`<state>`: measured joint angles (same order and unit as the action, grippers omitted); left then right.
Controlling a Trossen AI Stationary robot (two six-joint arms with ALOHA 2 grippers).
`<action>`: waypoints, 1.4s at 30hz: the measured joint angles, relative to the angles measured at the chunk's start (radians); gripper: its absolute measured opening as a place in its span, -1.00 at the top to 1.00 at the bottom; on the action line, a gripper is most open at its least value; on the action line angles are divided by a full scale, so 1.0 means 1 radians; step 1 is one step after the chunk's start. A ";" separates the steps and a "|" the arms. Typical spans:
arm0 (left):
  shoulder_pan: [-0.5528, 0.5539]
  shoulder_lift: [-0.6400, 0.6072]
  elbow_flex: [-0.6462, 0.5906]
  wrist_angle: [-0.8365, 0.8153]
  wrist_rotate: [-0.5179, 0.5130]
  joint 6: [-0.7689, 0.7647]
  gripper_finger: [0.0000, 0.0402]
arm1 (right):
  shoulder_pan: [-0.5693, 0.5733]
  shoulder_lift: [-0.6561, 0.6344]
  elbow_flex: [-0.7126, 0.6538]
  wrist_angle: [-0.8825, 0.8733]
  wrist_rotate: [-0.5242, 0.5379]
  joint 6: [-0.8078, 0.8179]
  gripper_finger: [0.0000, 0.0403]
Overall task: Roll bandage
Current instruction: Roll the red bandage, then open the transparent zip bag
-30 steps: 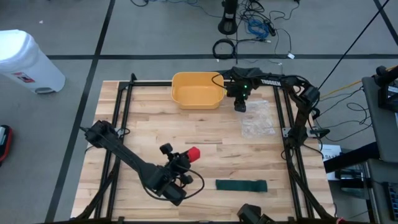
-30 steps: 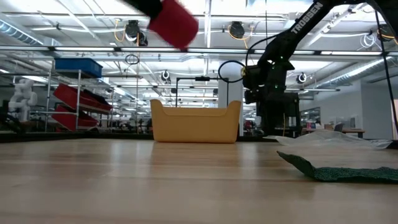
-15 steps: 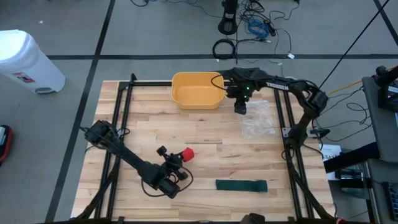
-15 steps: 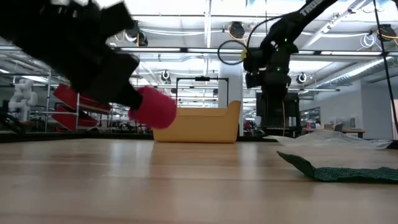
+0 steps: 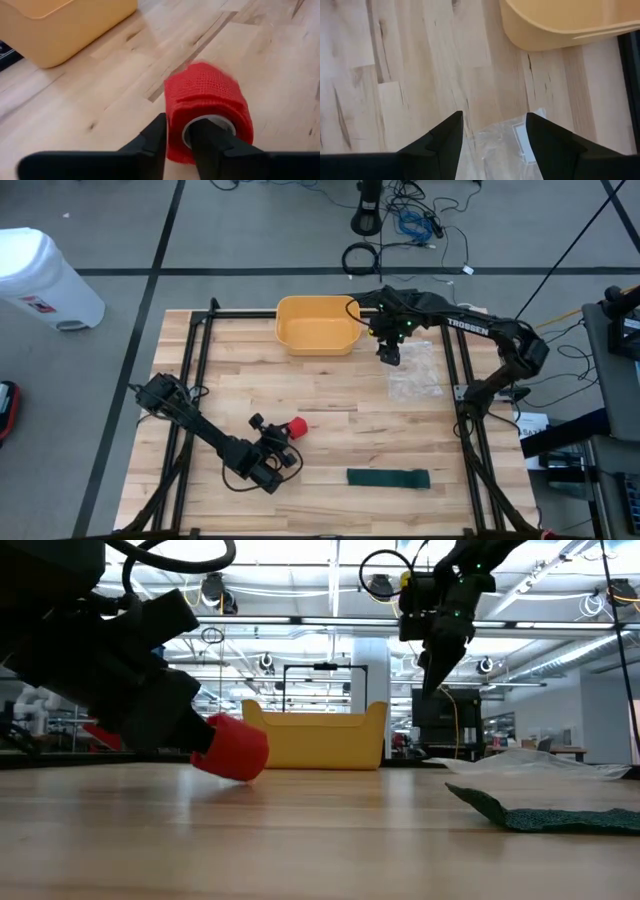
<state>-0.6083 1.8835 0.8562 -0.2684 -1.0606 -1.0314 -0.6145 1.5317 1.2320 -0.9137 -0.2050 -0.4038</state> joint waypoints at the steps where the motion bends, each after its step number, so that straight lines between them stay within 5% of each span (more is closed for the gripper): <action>1: 0.000 0.000 0.000 0.000 0.005 0.002 0.50 | 0.002 -0.003 0.000 -0.004 0.000 0.000 0.00; 7: -0.001 0.000 0.000 -0.002 0.040 0.023 0.24 | 0.001 -0.003 0.000 -0.033 0.000 0.011 0.00; 14: -0.022 -0.033 0.041 -0.060 0.048 0.087 0.17 | 0.001 -0.003 0.000 -0.107 0.000 0.029 0.00; 27: -0.046 -0.276 0.080 -0.284 0.116 0.133 -0.06 | 0.001 -0.003 0.000 -0.162 0.000 0.048 0.00; 33: -0.044 -0.414 0.089 -0.273 0.021 0.198 -0.11 | -0.005 -0.003 -0.023 -0.165 -0.005 -0.081 0.00; 42: -0.018 -0.554 0.213 -0.162 0.028 0.477 -0.11 | -0.206 -0.002 -0.173 0.002 0.051 -0.124 0.00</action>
<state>-0.6266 1.3295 1.0690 -0.4302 -1.0325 -0.5546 -0.8207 1.5295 1.0588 -0.9120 -0.1544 -0.5275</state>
